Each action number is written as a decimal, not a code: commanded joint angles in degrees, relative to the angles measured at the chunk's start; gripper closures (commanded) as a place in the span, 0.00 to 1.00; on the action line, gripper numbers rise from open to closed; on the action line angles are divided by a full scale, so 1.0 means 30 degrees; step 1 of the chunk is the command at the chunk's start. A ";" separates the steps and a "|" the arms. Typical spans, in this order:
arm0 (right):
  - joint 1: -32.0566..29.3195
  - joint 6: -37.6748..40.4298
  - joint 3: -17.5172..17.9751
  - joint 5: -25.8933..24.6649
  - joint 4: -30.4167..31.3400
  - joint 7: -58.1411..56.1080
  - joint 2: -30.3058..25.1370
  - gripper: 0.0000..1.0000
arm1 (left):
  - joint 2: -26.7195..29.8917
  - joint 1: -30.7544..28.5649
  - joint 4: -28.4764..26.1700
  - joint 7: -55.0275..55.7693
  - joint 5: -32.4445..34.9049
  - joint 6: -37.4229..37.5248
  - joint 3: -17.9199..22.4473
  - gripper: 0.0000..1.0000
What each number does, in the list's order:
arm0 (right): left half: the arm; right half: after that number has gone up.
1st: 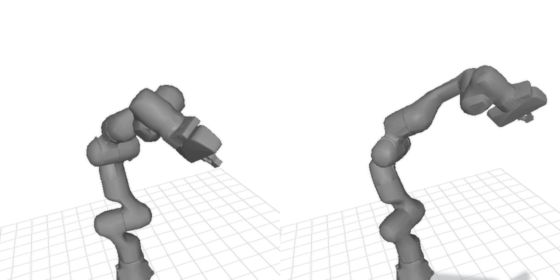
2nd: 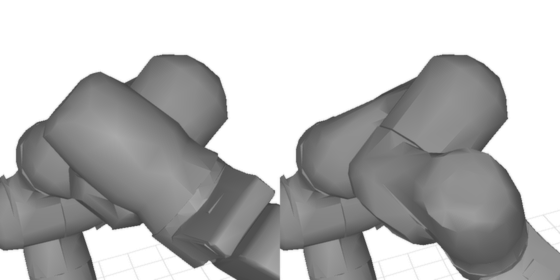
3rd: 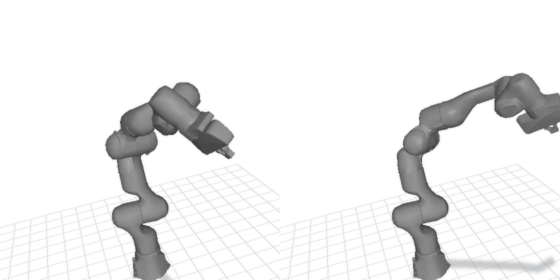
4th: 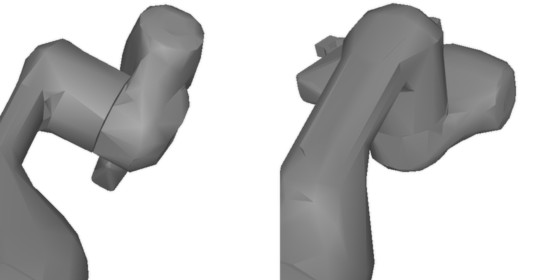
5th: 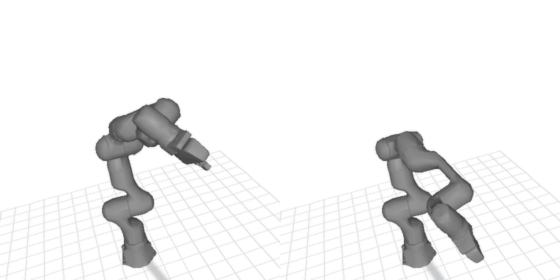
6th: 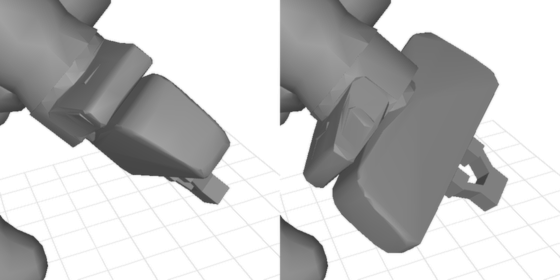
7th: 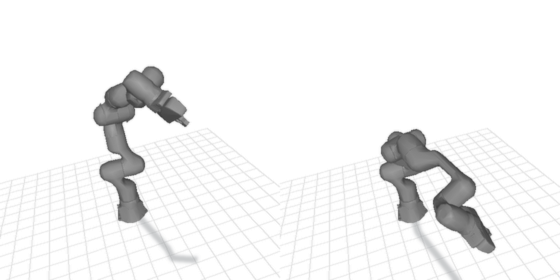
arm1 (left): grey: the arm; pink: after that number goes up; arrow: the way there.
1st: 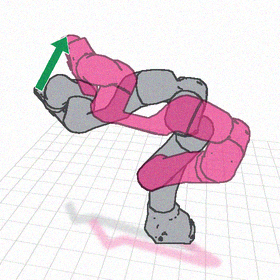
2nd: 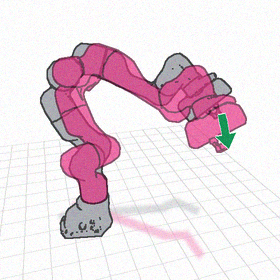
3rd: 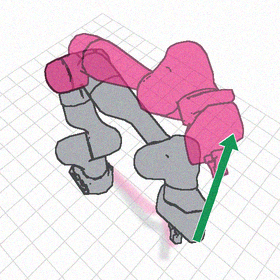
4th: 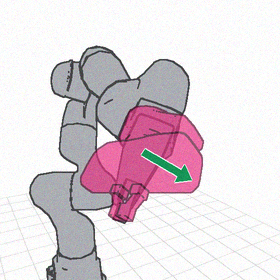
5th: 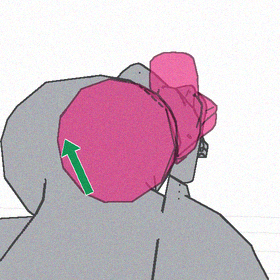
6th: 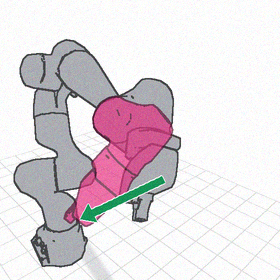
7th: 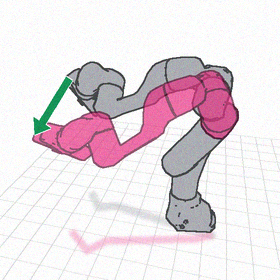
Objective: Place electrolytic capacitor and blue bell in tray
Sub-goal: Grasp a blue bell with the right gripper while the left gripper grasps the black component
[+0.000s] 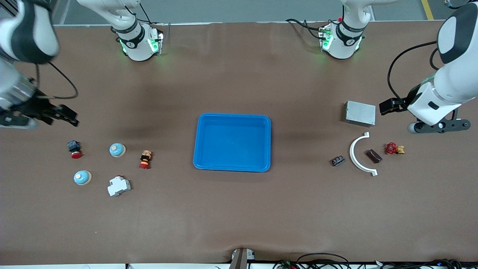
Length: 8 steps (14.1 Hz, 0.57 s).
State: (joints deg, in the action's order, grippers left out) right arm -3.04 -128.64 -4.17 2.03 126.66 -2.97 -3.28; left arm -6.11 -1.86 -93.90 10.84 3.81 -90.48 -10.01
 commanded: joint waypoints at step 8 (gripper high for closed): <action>0.0310 -0.6241 0.0218 0.0056 0.0787 0.0054 0.5450 0.00 | -0.0387 -0.0960 -0.6869 0.1162 -0.0099 -0.9555 -0.0209 0.00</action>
State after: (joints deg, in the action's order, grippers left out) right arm -2.34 -143.86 -3.59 2.03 129.32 -2.97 10.08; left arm -6.41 -3.17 -110.68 13.59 3.85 -112.76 -10.33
